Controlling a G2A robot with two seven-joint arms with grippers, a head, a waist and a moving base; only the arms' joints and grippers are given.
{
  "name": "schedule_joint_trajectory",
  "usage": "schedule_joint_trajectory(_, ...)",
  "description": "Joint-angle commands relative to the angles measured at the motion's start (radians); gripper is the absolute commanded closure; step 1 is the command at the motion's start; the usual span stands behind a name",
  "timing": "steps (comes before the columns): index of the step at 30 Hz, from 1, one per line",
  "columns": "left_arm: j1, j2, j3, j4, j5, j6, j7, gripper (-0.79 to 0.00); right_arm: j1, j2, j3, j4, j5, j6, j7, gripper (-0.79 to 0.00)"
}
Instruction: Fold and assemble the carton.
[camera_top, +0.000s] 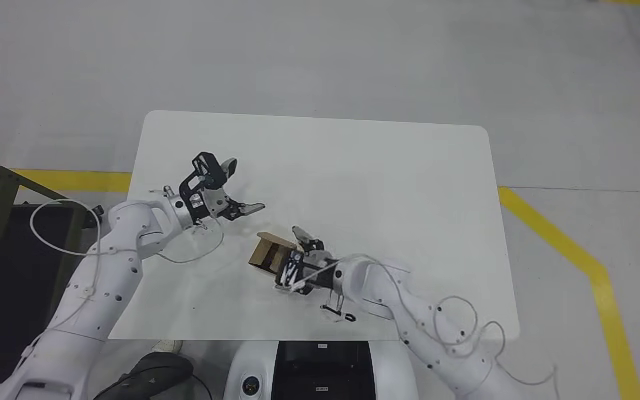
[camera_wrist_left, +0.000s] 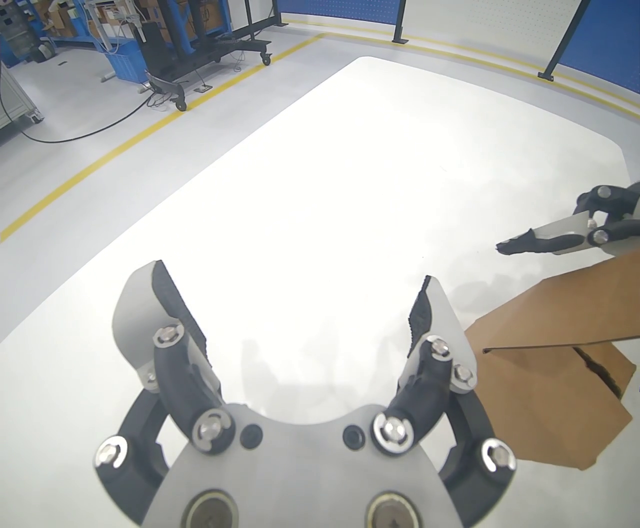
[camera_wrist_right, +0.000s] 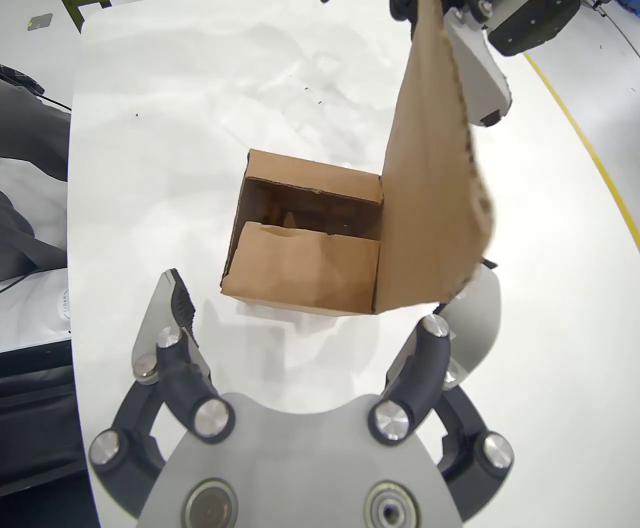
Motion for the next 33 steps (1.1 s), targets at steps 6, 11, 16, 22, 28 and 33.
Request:
schedule_joint_trajectory(6, 0.007, -0.001, -0.009, -0.008, -0.001, 0.000, -0.005, -0.785, 0.044, -0.016, -0.020, 0.119, 0.070, -0.011, -0.075, -0.785)
schedule_joint_trajectory(11, 0.014, -0.001, -0.018, -0.015, 0.000, -0.001, -0.009, -0.785, 0.069, -0.024, -0.041, 0.174, 0.082, -0.034, -0.105, -0.785)
schedule_joint_trajectory(16, 0.018, -0.002, -0.022, -0.019, -0.001, -0.002, -0.013, -0.785, 0.083, -0.030, -0.054, 0.203, 0.094, -0.042, -0.140, -0.222)
schedule_joint_trajectory(22, 0.023, -0.003, -0.031, -0.024, 0.000, 0.002, -0.015, -0.785, 0.087, -0.035, -0.048, 0.241, 0.128, -0.021, -0.177, -0.188)
schedule_joint_trajectory(28, 0.025, -0.004, -0.037, -0.026, -0.003, 0.004, -0.019, -0.785, 0.092, -0.034, -0.038, 0.253, 0.141, -0.029, -0.222, -0.114)
schedule_joint_trajectory(33, 0.023, -0.005, -0.045, -0.028, -0.014, 0.004, -0.013, -0.785, 0.076, -0.021, -0.004, 0.215, 0.129, -0.026, -0.221, -0.129)
